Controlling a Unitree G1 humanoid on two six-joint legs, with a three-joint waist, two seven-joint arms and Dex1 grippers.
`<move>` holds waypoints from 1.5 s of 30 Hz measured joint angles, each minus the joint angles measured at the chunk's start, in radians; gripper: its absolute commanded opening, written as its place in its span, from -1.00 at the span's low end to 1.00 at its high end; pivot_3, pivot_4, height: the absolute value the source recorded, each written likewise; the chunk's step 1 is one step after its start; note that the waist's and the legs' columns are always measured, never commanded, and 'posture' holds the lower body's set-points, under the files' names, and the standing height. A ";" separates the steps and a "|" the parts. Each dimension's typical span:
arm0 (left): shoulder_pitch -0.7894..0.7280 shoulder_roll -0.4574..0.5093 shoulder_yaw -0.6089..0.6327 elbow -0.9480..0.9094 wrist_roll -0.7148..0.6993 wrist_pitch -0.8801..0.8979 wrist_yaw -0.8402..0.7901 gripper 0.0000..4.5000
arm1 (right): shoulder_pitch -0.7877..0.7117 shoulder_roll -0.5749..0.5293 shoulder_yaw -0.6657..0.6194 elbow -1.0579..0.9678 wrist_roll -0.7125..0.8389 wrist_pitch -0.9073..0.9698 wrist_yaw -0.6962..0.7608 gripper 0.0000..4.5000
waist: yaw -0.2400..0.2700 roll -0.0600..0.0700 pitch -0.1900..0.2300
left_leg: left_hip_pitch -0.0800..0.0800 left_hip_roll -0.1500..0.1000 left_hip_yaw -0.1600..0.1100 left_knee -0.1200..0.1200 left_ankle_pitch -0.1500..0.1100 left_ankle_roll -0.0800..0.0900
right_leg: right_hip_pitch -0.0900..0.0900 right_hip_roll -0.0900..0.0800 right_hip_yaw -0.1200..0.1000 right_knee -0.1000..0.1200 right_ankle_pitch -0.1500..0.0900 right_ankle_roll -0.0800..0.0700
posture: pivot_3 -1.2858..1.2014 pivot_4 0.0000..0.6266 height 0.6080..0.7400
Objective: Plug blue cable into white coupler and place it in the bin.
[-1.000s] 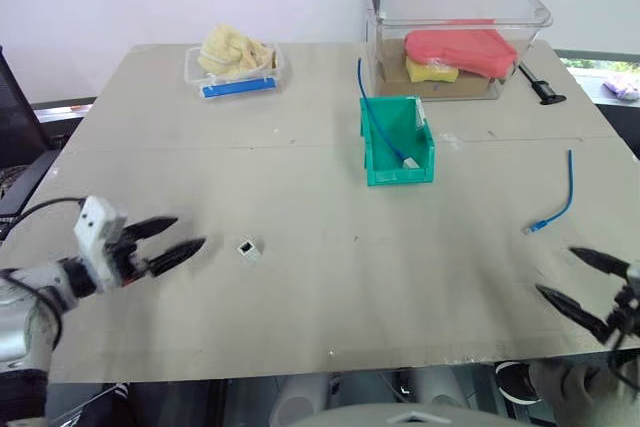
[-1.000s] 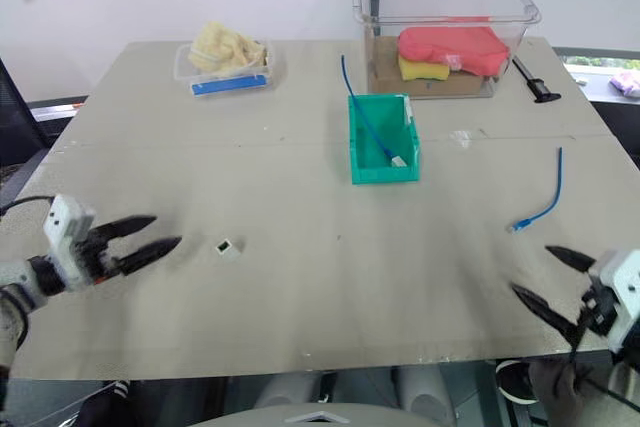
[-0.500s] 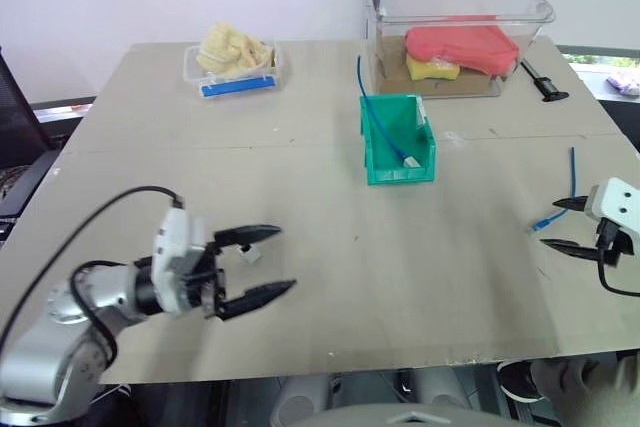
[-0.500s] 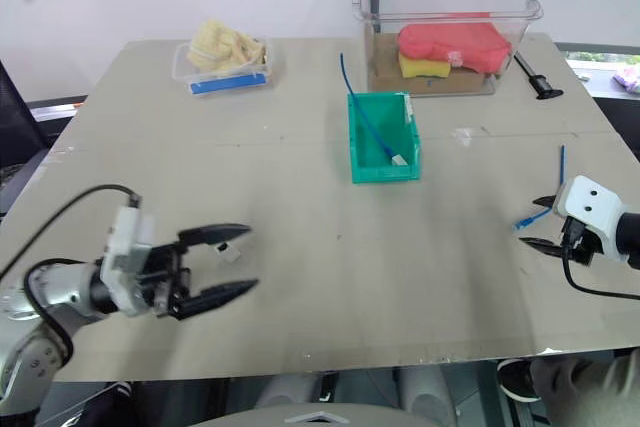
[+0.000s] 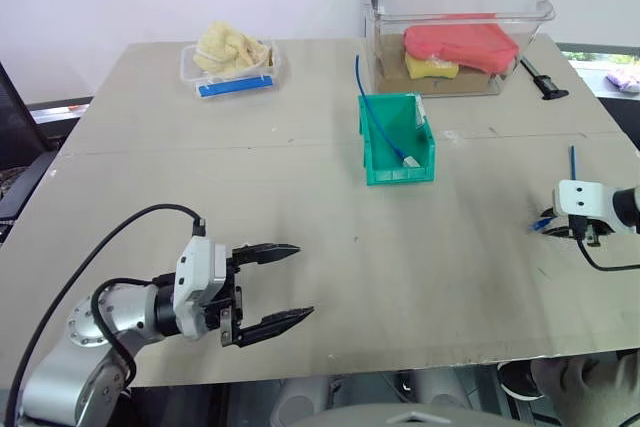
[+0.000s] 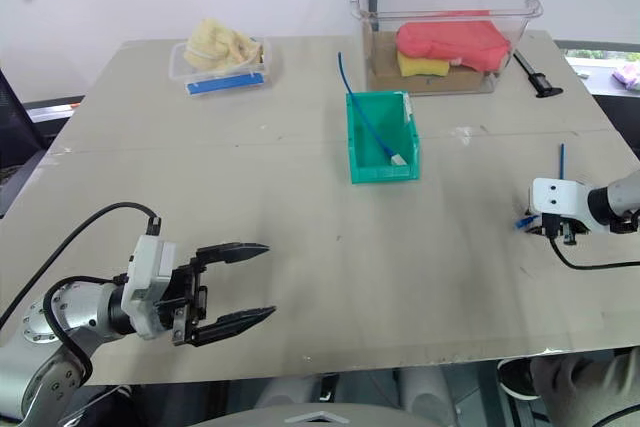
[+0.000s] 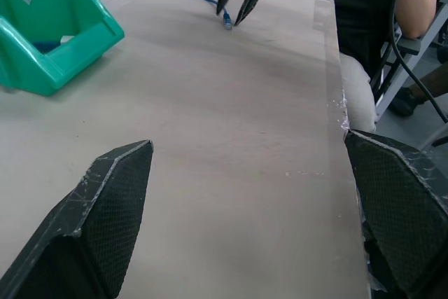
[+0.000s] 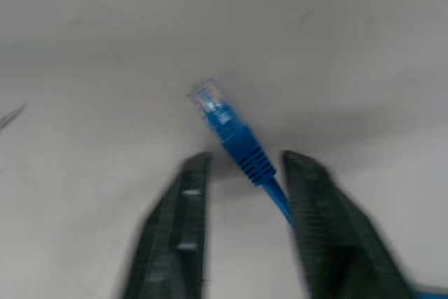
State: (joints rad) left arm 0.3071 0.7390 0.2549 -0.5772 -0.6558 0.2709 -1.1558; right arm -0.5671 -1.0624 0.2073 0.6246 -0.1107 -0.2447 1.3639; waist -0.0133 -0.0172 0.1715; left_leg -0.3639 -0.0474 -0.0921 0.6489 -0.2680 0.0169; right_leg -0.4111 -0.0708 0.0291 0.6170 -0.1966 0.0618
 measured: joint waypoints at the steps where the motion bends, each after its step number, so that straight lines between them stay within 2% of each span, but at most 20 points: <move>1: 0.002 -0.001 -0.001 0.002 0.003 -0.003 0.000 0.99 | -0.008 0.004 0.003 0.011 0.001 -0.002 0.012 -0.97 | 0.000 0.000 0.000 | 0.000 0.000 0.000 0.000 0.000 0.000 | 0.000 0.000 0.000 0.000 0.000 0.000 | 0.03 -0.52 1.00; 7: 0.008 -0.005 -0.021 0.004 0.006 -0.014 0.014 0.99 | -0.038 0.042 0.001 0.017 0.035 0.036 0.074 -0.97 | -0.002 0.000 0.000 | 0.000 0.000 0.000 0.000 0.000 0.000 | 0.000 0.000 0.000 0.000 0.000 0.000 | 0.03 -0.52 1.00; 11: -0.025 -0.020 -0.040 0.001 0.021 -0.005 0.079 0.99 | -0.013 0.116 -0.007 -0.250 0.125 0.243 0.093 -0.97 | -0.005 0.000 0.000 | 0.000 0.001 -0.004 0.000 0.000 0.000 | 0.000 0.000 0.000 0.002 0.000 0.000 | 0.03 -0.52 1.00; 14: -0.086 -0.019 -0.083 0.000 0.058 0.034 0.145 0.99 | -0.019 0.184 0.024 -0.475 0.133 0.417 0.061 -0.97 | 0.001 0.000 0.000 | 0.000 0.000 -0.008 0.001 0.000 0.000 | 0.000 0.001 -0.001 0.003 0.001 0.002 | 0.03 -0.52 1.00; 17: -0.154 0.013 -0.129 0.000 0.108 0.102 0.206 0.99 | -0.047 0.274 0.109 -0.552 0.078 0.509 0.010 -0.97 | 0.005 0.000 0.000 | -0.001 -0.001 -0.010 0.002 0.000 0.000 | 0.000 0.000 -0.003 0.003 0.003 0.004 | 0.03 -0.52 1.00; 20: -0.221 0.025 -0.150 0.001 0.111 0.172 0.237 0.99 | -0.067 0.344 0.181 -0.536 0.022 0.543 -0.032 -0.97 | 0.004 0.000 0.000 | -0.002 -0.002 -0.010 0.002 0.000 0.000 | -0.001 0.000 -0.003 0.002 0.003 0.004 | 0.03 -0.52 1.00; 23: -0.291 0.036 -0.183 0.005 0.113 0.210 0.247 0.99 | -0.114 0.385 0.209 -0.502 -0.011 0.549 -0.052 -0.51 | -0.002 -0.001 0.000 | -0.002 -0.002 -0.010 0.002 0.000 -0.001 | -0.002 0.000 -0.003 0.002 0.003 0.004 | 0.03 -0.52 1.00; 29: -0.427 0.023 -0.324 0.052 0.157 0.299 0.274 0.99 | -0.124 0.429 0.201 -0.491 -0.021 0.528 -0.077 0.81 | -0.004 -0.002 -0.001 | 0.000 -0.001 -0.010 0.000 0.000 -0.001 | -0.001 0.002 -0.004 0.004 0.002 0.004 | 0.03 -0.52 1.00; 30: -0.455 0.015 -0.352 0.065 0.166 0.313 0.279 0.99 | -0.109 0.431 0.185 -0.500 -0.007 0.529 -0.082 0.95 | -0.003 -0.002 -0.001 | 0.000 -0.002 -0.011 0.000 0.000 -0.001 | -0.001 0.001 -0.004 0.004 0.002 0.004 | 0.03 -0.52 1.00; 34: -0.546 -0.005 -0.432 0.125 0.212 0.328 0.276 0.99 | 0.017 0.432 0.098 -0.627 0.116 0.588 -0.088 0.95 | 0.003 -0.001 0.000 | -0.004 -0.003 -0.014 0.001 0.000 -0.001 | -0.003 0.000 -0.004 0.003 0.003 0.004 | 0.03 -0.52 1.00; 37: -0.647 -0.055 -0.502 0.203 0.245 0.343 0.264 0.99 | 0.182 0.390 -0.077 -0.814 0.247 0.606 -0.114 0.95 | 0.017 -0.002 0.000 | -0.008 -0.004 -0.016 0.003 0.000 -0.002 | -0.005 -0.001 -0.006 0.002 0.003 0.004 | 0.03 -0.52 1.00; 42: -0.772 -0.121 -0.582 0.319 0.293 0.347 0.236 0.99 | 0.419 0.397 -0.292 -1.042 0.326 0.576 -0.263 0.95 | 0.023 -0.002 0.000 | -0.009 -0.004 -0.015 0.003 0.002 -0.005 | -0.005 0.000 -0.008 0.003 0.003 0.004 | 0.03 -0.52 1.00; 45: -0.854 -0.168 -0.628 0.412 0.327 0.332 0.200 0.99 | 0.664 0.439 -0.413 -1.166 0.343 0.587 -0.366 0.95 | 0.032 -0.002 0.000 | -0.012 -0.004 -0.015 0.004 0.002 -0.005 | -0.006 0.000 -0.011 0.004 0.002 0.004 | 0.03 -0.52 1.00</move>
State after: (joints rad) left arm -0.5473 0.5715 -0.3729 -0.1647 -0.3283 0.6025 -0.9556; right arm 0.0966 -0.6232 -0.2058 -0.5411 0.2325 0.3425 0.9982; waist 0.0190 -0.0189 0.1717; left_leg -0.3760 -0.0513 -0.1074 0.6532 -0.2663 0.0124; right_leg -0.4170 -0.0708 0.0185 0.6207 -0.1941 0.0661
